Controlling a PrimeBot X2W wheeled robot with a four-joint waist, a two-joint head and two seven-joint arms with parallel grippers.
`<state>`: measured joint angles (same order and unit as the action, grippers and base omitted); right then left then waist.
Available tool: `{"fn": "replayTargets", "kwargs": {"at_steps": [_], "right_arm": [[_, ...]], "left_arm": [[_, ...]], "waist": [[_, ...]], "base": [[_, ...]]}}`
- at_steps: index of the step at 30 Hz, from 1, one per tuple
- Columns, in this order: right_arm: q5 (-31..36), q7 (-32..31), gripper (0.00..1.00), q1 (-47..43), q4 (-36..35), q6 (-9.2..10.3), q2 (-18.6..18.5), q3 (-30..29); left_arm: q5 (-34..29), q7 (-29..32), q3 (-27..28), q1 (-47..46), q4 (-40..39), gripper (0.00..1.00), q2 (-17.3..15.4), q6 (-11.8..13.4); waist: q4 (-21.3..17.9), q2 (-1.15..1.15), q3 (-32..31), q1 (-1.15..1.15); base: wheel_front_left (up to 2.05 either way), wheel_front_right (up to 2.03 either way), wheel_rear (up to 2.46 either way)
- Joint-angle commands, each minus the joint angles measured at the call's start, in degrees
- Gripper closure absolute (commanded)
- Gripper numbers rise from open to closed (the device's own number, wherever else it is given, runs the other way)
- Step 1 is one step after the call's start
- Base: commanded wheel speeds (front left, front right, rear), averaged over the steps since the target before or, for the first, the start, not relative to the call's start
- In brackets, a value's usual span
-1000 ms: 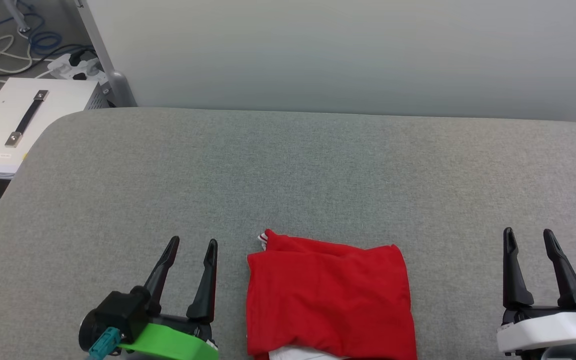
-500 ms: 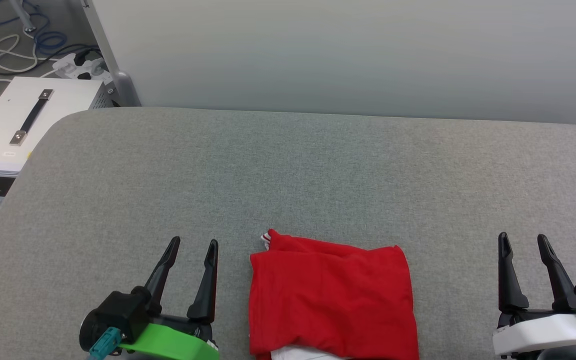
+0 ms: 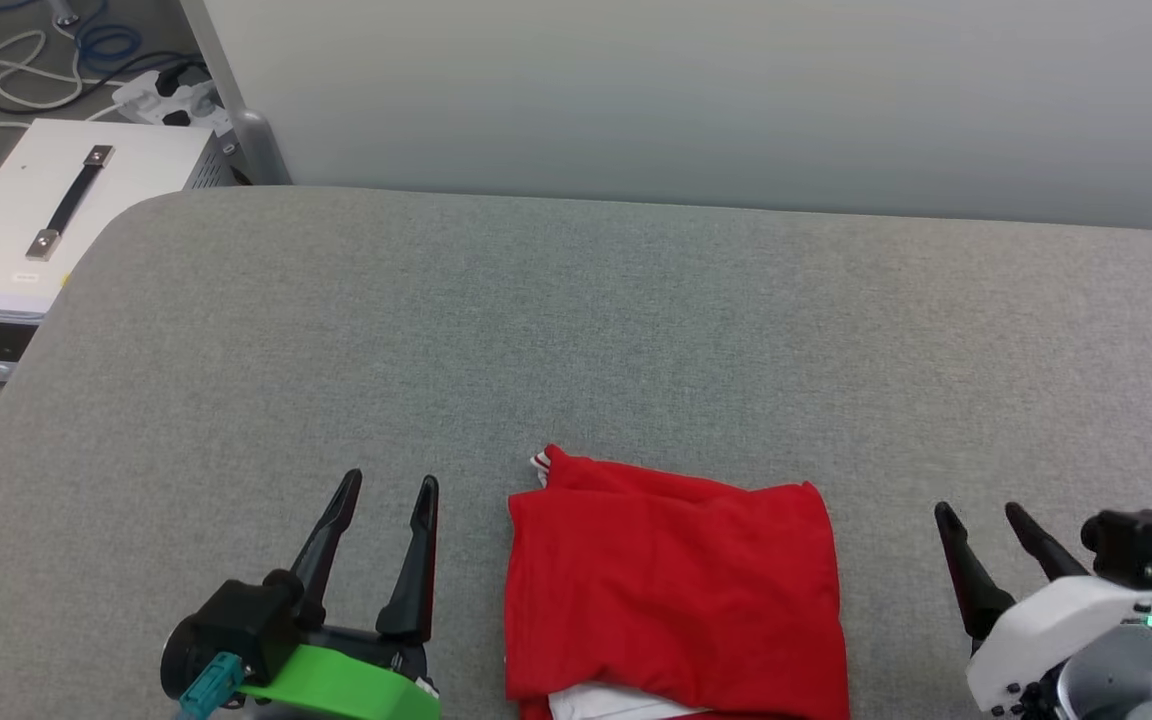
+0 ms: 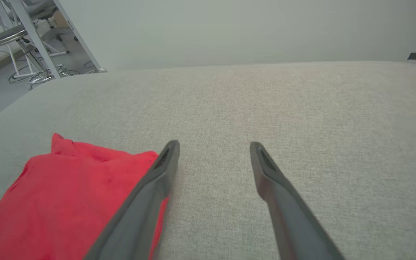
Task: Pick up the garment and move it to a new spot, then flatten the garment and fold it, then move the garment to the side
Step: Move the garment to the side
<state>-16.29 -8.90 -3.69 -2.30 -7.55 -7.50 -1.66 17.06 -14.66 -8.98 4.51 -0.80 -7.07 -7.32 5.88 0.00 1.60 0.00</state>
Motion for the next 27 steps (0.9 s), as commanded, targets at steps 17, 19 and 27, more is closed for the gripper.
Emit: {"fn": "replayTargets", "kwargs": {"at_steps": [17, 19, 27], "right_arm": [[-2.46, -51.61, 0.0, 9.09, -5.25, 0.06, 4.22, 1.19], [-2.06, -52.22, 0.0, 9.8, -3.33, 0.06, 4.41, 0.8], [-3.46, -51.18, 0.0, 10.65, 2.82, 0.06, 4.6, 1.82]], "left_arm": [[0.49, -0.34, -2.02, -4.7, 0.82, 0.0, 0.69, -0.17], [0.43, -0.34, -2.2, -5.06, 0.83, 0.0, 0.85, -0.17], [0.51, -0.34, -2.33, -6.12, 0.92, 0.0, 1.16, -0.17]], "waist": [[4.72, 0.0, 6.02, 0.0], [5.46, 0.0, 6.59, 0.0], [7.63, 0.0, 8.36, 0.0]], "base": [[0.0, 0.0, 0.0], [0.0, 0.0, 0.0], [0.0, 0.0, 0.0]]}}
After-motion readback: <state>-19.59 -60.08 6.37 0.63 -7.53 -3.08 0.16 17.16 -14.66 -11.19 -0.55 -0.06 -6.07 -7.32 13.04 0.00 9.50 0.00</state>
